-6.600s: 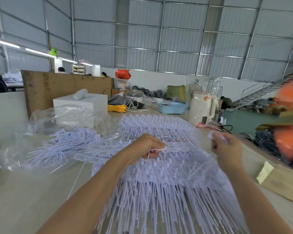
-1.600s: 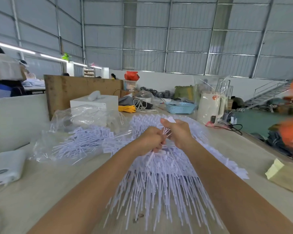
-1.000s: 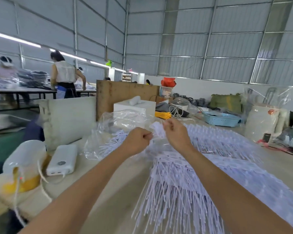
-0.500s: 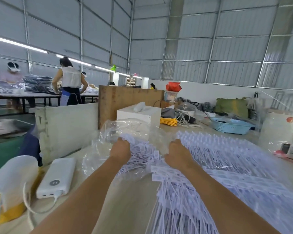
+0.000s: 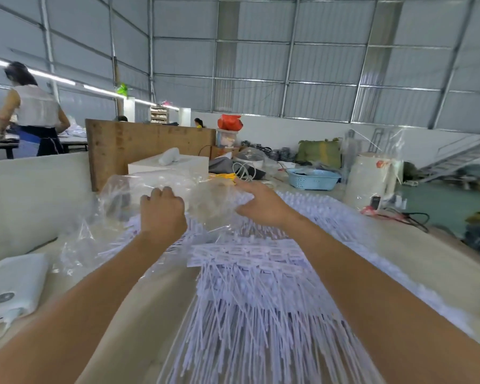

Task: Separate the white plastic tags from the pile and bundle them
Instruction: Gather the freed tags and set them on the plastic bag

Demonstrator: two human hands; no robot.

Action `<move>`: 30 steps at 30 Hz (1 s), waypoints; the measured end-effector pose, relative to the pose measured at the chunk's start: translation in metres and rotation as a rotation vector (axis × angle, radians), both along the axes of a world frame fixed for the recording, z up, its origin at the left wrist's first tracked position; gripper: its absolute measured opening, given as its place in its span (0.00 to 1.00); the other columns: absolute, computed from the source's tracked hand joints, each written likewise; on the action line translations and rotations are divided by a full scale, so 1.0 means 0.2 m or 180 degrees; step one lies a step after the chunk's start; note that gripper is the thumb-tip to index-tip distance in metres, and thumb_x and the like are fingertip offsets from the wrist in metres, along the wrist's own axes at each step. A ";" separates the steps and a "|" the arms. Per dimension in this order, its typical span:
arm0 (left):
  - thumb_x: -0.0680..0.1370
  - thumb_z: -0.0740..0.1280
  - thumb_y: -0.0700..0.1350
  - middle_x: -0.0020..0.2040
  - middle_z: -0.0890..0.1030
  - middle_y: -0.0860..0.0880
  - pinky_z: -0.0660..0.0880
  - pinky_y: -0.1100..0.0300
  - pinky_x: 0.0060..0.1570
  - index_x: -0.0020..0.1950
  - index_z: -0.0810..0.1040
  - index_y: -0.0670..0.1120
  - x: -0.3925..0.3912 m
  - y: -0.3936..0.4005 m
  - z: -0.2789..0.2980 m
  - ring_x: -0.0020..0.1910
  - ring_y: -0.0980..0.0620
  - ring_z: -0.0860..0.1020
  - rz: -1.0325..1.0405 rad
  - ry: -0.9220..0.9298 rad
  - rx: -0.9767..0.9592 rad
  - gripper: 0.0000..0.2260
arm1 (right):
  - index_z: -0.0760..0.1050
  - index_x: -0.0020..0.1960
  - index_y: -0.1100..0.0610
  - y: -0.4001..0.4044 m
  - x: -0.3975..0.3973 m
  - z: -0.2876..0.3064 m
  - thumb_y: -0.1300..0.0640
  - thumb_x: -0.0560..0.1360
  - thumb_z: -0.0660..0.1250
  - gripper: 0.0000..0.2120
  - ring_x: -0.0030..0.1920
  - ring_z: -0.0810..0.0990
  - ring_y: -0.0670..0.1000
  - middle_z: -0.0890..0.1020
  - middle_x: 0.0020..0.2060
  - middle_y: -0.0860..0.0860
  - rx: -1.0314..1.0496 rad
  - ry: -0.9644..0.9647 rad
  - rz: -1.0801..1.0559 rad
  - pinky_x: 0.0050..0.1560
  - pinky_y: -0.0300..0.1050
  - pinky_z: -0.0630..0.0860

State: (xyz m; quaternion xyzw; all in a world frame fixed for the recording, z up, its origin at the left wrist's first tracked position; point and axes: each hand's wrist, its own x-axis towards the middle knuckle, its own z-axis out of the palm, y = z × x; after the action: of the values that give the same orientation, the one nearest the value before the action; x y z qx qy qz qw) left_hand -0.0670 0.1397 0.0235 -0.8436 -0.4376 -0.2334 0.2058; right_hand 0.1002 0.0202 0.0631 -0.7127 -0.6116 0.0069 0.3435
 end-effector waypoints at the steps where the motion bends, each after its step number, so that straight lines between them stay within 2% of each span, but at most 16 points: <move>1: 0.75 0.64 0.38 0.54 0.77 0.42 0.72 0.50 0.51 0.53 0.80 0.40 0.03 -0.08 0.03 0.54 0.40 0.74 -0.0729 -0.0329 0.0261 0.09 | 0.70 0.69 0.55 -0.05 0.03 0.03 0.61 0.75 0.68 0.23 0.54 0.77 0.50 0.74 0.66 0.53 0.0000 0.0012 -0.0031 0.48 0.37 0.71; 3: 0.72 0.67 0.33 0.46 0.79 0.40 0.75 0.51 0.43 0.47 0.81 0.37 0.08 -0.25 0.06 0.46 0.40 0.77 -0.2349 -0.0685 0.0533 0.06 | 0.75 0.64 0.57 -0.17 0.11 0.08 0.59 0.75 0.68 0.18 0.55 0.77 0.49 0.76 0.63 0.52 0.0013 0.0060 -0.0263 0.46 0.33 0.71; 5: 0.75 0.66 0.36 0.46 0.79 0.45 0.74 0.54 0.45 0.50 0.81 0.41 0.15 -0.40 0.04 0.47 0.45 0.77 -0.3097 -0.0316 0.0027 0.07 | 0.78 0.61 0.59 -0.30 0.18 0.08 0.59 0.75 0.69 0.15 0.51 0.77 0.46 0.80 0.58 0.53 0.0031 0.0001 -0.0493 0.40 0.27 0.68; 7: 0.78 0.64 0.44 0.52 0.77 0.48 0.71 0.56 0.52 0.57 0.78 0.45 0.25 -0.47 -0.01 0.53 0.50 0.73 -0.3014 0.0182 -0.0790 0.10 | 0.81 0.54 0.62 -0.44 0.24 0.04 0.60 0.74 0.69 0.10 0.43 0.77 0.45 0.83 0.50 0.55 -0.0272 0.0021 -0.0599 0.36 0.26 0.69; 8: 0.79 0.64 0.48 0.54 0.76 0.48 0.71 0.55 0.54 0.59 0.77 0.46 0.31 -0.49 -0.02 0.55 0.50 0.73 -0.2831 0.0446 -0.1034 0.12 | 0.82 0.50 0.63 -0.50 0.26 0.00 0.61 0.74 0.69 0.08 0.39 0.77 0.45 0.84 0.45 0.58 -0.0473 0.0116 -0.0614 0.37 0.29 0.71; 9: 0.78 0.65 0.51 0.55 0.76 0.48 0.71 0.54 0.55 0.59 0.76 0.46 0.35 -0.51 -0.04 0.55 0.49 0.73 -0.2665 0.0674 -0.1206 0.13 | 0.82 0.45 0.65 -0.55 0.27 -0.04 0.61 0.74 0.68 0.07 0.34 0.77 0.46 0.83 0.39 0.60 -0.0632 0.0260 -0.0615 0.36 0.33 0.73; 11: 0.76 0.67 0.55 0.54 0.78 0.48 0.73 0.53 0.54 0.57 0.78 0.46 0.41 -0.53 -0.05 0.53 0.49 0.76 -0.2478 0.0952 -0.1472 0.15 | 0.81 0.42 0.69 -0.65 0.27 -0.14 0.62 0.74 0.68 0.09 0.30 0.75 0.46 0.80 0.33 0.60 -0.0786 0.0450 -0.0604 0.33 0.35 0.72; 13: 0.75 0.68 0.55 0.52 0.80 0.47 0.74 0.55 0.51 0.54 0.79 0.46 0.45 -0.55 -0.05 0.50 0.49 0.77 -0.2360 0.1113 -0.1583 0.15 | 0.81 0.45 0.69 -0.71 0.26 -0.23 0.64 0.73 0.69 0.07 0.31 0.76 0.42 0.82 0.38 0.59 -0.0738 0.0432 -0.0576 0.33 0.30 0.71; 15: 0.76 0.68 0.55 0.47 0.80 0.47 0.71 0.57 0.44 0.51 0.77 0.45 0.46 -0.56 -0.01 0.44 0.50 0.76 -0.2374 0.1211 -0.1765 0.14 | 0.81 0.48 0.70 -0.74 0.26 -0.30 0.66 0.74 0.68 0.07 0.34 0.76 0.36 0.84 0.45 0.62 -0.0519 0.0388 -0.0537 0.38 0.27 0.70; 17: 0.77 0.67 0.54 0.41 0.77 0.49 0.70 0.58 0.39 0.47 0.73 0.47 0.45 -0.57 0.07 0.37 0.52 0.75 -0.2559 0.1036 -0.2157 0.11 | 0.79 0.47 0.74 -0.75 0.27 -0.32 0.67 0.74 0.67 0.08 0.38 0.75 0.43 0.81 0.45 0.69 -0.0354 0.0483 -0.0557 0.41 0.31 0.70; 19: 0.78 0.66 0.52 0.40 0.76 0.51 0.70 0.60 0.38 0.46 0.70 0.49 0.42 -0.58 0.19 0.35 0.54 0.74 -0.2724 0.0823 -0.2251 0.08 | 0.79 0.47 0.74 -0.75 0.28 -0.32 0.68 0.74 0.67 0.08 0.37 0.75 0.45 0.81 0.45 0.69 -0.0322 0.0543 -0.0520 0.40 0.32 0.70; 22: 0.79 0.65 0.50 0.41 0.73 0.55 0.69 0.62 0.39 0.48 0.71 0.49 0.42 -0.58 0.35 0.40 0.55 0.72 -0.3009 0.0462 -0.1829 0.06 | 0.81 0.50 0.67 -0.74 0.29 -0.31 0.68 0.72 0.69 0.07 0.35 0.76 0.39 0.84 0.42 0.58 -0.0473 0.0649 -0.0420 0.38 0.25 0.72; 25: 0.78 0.65 0.50 0.36 0.77 0.54 0.71 0.62 0.36 0.49 0.75 0.49 0.47 -0.58 0.40 0.31 0.57 0.74 -0.3184 0.0184 -0.2070 0.06 | 0.82 0.49 0.65 -0.75 0.31 -0.29 0.65 0.72 0.70 0.06 0.29 0.75 0.40 0.81 0.32 0.48 -0.0623 0.0860 -0.0415 0.33 0.31 0.71; 27: 0.79 0.65 0.49 0.35 0.77 0.53 0.70 0.62 0.34 0.49 0.75 0.48 0.54 -0.57 0.33 0.30 0.58 0.73 -0.3109 0.0246 -0.2105 0.05 | 0.81 0.49 0.66 -0.77 0.34 -0.29 0.68 0.72 0.69 0.07 0.30 0.77 0.45 0.82 0.32 0.51 -0.0535 0.1372 -0.0402 0.32 0.37 0.73; 30: 0.79 0.66 0.47 0.33 0.76 0.51 0.68 0.63 0.31 0.47 0.75 0.48 0.67 -0.55 0.12 0.30 0.56 0.73 -0.3026 0.0068 -0.2465 0.03 | 0.77 0.53 0.67 -0.78 0.36 -0.28 0.74 0.73 0.62 0.11 0.35 0.82 0.54 0.83 0.36 0.57 0.0082 0.2475 -0.0578 0.35 0.42 0.77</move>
State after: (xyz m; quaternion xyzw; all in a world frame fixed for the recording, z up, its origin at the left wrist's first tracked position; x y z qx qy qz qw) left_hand 0.0660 0.0290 0.0484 -0.9623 -0.0642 -0.1152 -0.2380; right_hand 0.1727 -0.1354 0.0064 -0.7038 -0.3704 0.2381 0.5575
